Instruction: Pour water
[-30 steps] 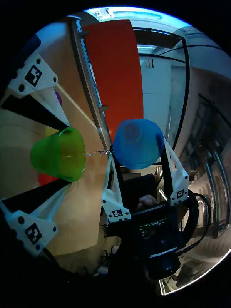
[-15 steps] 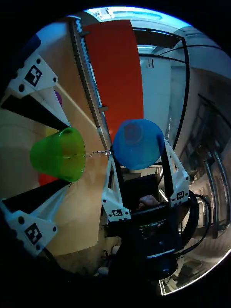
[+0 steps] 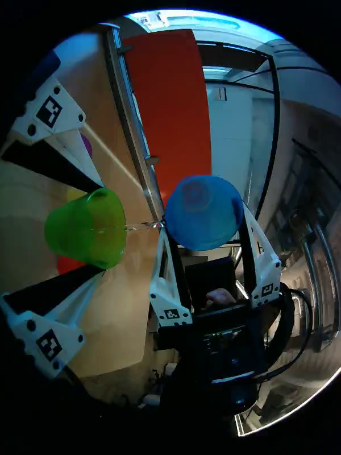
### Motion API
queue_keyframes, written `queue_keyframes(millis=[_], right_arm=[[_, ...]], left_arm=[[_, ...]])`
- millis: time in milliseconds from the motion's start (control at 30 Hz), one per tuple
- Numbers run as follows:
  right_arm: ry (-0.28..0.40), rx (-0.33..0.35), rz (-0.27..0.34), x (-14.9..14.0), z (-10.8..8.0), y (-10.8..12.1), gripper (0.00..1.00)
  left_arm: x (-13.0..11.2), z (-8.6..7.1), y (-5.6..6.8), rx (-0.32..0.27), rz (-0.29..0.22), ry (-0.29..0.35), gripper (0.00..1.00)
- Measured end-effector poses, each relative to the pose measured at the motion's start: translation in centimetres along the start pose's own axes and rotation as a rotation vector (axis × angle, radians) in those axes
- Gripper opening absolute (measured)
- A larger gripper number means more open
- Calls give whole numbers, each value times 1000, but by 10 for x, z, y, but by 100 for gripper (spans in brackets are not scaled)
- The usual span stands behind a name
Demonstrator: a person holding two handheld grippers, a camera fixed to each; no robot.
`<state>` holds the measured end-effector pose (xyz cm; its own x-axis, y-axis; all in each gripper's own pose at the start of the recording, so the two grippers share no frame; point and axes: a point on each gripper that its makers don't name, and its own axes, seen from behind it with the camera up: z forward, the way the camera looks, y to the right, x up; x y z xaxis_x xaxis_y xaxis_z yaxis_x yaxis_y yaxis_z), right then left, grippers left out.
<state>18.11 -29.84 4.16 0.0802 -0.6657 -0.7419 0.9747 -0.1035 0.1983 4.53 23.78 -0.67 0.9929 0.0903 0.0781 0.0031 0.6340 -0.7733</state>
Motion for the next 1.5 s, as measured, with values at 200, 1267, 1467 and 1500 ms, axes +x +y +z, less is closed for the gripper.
queue_keyframes(millis=[200,1267,1467,1500], right_arm=[[-1,-4,-14,2,0,1,91],[4,-10,-83,12,-1,-1,91],[6,-9,-90,14,-1,-1,91],[6,-9,-91,14,-1,-1,91]], left_arm=[[-1,-1,1,0,0,-1,87],[4,-2,0,4,4,5,87],[5,-3,-1,6,5,8,87],[5,-4,-1,7,4,8,87]])
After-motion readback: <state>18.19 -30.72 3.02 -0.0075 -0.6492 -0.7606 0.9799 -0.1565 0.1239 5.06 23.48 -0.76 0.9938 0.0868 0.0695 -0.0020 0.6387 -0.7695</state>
